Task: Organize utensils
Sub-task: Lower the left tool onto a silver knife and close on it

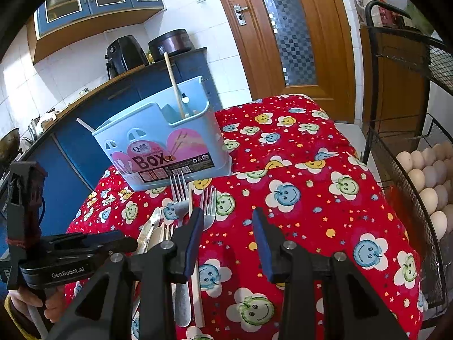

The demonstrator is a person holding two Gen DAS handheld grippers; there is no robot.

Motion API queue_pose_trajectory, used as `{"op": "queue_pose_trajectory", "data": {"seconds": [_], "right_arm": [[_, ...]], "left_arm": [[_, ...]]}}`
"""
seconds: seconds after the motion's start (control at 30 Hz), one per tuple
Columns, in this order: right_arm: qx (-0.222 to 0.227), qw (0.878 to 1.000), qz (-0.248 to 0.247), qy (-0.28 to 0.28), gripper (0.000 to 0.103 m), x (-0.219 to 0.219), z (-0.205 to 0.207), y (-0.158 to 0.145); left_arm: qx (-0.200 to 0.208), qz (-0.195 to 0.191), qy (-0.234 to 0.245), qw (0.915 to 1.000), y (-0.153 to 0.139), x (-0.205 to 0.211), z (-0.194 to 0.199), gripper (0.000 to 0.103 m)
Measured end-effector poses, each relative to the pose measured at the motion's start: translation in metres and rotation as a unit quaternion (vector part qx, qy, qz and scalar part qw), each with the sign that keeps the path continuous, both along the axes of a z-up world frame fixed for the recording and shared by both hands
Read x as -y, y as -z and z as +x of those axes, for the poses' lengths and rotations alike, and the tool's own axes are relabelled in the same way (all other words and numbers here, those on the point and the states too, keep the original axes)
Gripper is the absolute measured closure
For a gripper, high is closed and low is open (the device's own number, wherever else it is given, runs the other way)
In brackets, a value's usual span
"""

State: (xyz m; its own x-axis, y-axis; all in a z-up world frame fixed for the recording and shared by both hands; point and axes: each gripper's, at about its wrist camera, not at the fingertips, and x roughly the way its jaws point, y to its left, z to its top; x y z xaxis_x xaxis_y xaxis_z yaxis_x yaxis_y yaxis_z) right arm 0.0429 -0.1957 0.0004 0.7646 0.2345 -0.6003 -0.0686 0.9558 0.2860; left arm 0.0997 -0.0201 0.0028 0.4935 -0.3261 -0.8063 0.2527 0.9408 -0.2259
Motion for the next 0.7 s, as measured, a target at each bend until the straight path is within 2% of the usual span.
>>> {"op": "queue_pose_trajectory", "data": {"seconds": [0.13,0.37,0.43,0.57,0.7], "right_arm": [[-0.002,1.000,0.002,0.001,0.063,0.002,0.000,0.001],[-0.005,1.000,0.002,-0.002,0.063,0.001,0.000,0.001],[-0.006,1.000,0.002,-0.003,0.062,0.000,0.001,0.002],[-0.008,1.000,0.000,-0.008,0.062,-0.005,0.002,0.002],[-0.011,1.000,-0.007,-0.017,0.062,-0.011,0.003,0.002]], "left_arm": [[-0.005,-0.004,-0.001,1.0000,0.005,0.002,0.003,0.065],[-0.026,-0.016,0.004,0.9995,0.017,0.006,0.006,0.081],[-0.028,-0.020,0.006,0.9994,0.018,0.007,0.007,0.083],[-0.028,-0.030,0.007,0.9991,0.020,0.009,0.009,0.094],[-0.027,-0.041,0.000,0.9988,0.020,0.006,0.010,0.099]]}}
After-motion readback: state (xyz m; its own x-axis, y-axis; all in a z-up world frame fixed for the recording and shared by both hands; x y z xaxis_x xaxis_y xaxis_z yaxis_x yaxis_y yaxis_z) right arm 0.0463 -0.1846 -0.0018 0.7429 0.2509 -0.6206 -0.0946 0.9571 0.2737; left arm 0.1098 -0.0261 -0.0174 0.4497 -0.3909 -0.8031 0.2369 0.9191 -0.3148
